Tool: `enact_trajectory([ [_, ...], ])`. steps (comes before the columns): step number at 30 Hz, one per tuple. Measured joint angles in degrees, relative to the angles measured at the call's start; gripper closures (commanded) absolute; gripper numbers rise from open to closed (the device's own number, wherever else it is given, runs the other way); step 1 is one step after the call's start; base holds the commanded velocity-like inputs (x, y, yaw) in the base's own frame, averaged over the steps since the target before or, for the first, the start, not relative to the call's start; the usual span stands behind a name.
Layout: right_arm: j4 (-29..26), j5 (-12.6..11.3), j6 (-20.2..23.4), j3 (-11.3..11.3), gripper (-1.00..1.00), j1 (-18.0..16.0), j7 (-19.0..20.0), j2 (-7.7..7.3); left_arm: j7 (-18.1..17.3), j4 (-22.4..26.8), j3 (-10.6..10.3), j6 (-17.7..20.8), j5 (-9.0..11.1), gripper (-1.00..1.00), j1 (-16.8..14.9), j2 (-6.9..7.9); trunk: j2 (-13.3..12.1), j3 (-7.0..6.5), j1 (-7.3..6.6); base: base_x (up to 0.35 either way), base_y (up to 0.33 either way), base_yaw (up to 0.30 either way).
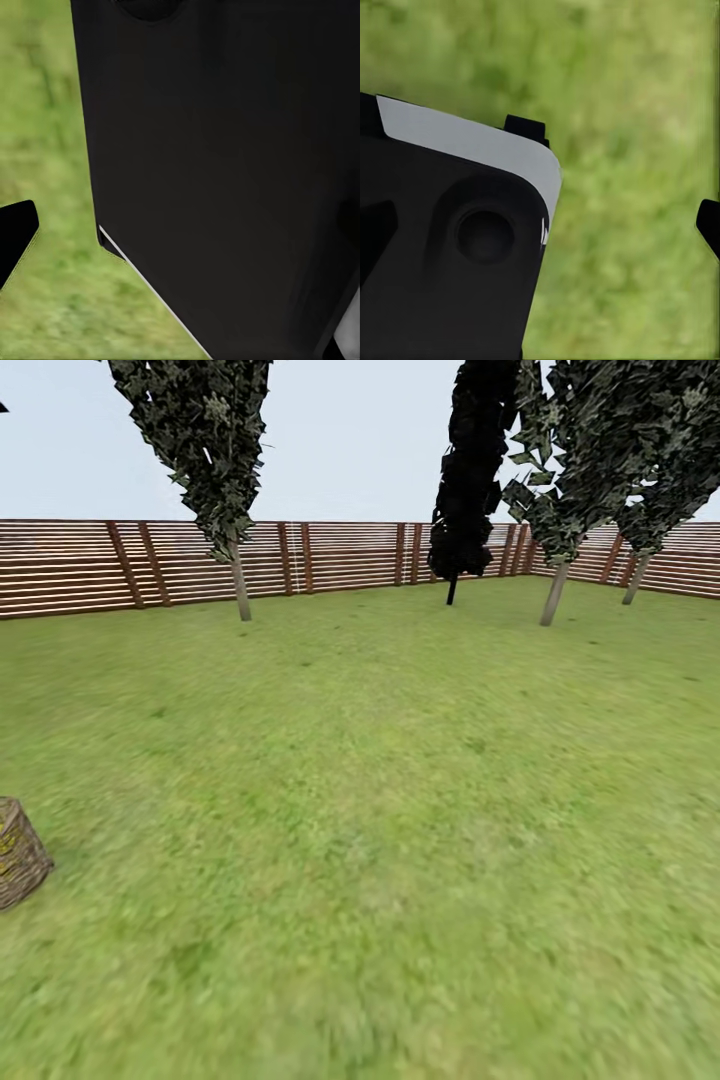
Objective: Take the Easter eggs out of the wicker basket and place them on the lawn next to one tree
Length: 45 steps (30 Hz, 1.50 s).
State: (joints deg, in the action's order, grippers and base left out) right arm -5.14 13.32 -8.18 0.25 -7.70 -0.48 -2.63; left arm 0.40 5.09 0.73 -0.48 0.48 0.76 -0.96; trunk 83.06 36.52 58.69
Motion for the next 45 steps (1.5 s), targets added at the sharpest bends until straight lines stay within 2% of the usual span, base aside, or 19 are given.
enact_trajectory([
  [45,0.0,0.0,0.0,-0.1,-1.00,0.0,0.0,0.00,0.0,0.0,-0.1,0.0,0.0,-1.00,0.0,-0.09,0.0,0.00,0.00,0.333,0.000,0.011],
])
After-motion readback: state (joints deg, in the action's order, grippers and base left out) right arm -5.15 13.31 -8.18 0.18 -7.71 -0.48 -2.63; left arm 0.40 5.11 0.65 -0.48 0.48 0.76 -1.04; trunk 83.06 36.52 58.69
